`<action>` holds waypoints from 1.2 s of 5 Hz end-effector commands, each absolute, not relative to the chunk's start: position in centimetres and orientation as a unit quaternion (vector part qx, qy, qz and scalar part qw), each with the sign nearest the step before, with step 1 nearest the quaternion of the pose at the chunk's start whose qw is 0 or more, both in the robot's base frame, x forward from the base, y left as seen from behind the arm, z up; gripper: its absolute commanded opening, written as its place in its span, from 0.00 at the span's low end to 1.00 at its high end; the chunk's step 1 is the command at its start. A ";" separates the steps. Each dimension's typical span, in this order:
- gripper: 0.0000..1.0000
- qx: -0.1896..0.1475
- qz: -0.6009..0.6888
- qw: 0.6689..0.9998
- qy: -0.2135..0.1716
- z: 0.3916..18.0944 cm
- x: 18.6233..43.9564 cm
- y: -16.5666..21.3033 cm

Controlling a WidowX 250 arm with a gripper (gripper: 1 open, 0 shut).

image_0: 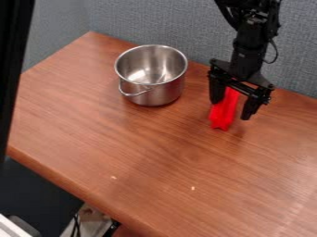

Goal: Put the red object in the metal pot

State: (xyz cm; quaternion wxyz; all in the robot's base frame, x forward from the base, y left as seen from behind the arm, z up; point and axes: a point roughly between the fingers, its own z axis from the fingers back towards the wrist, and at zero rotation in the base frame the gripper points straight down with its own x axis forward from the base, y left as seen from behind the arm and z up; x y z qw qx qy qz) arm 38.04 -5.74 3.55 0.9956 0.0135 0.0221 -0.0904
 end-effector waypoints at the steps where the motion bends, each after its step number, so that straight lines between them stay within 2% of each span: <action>1: 1.00 0.010 -0.081 0.997 -0.005 5.0 39.3 -5.1; 4: 1.00 0.006 -0.078 0.997 -0.006 5.0 39.3 -4.9; 5: 0.00 0.005 -0.077 0.997 -0.001 4.6 39.3 -4.7; 6: 0.00 0.003 -0.076 0.997 -0.001 4.7 39.2 -4.5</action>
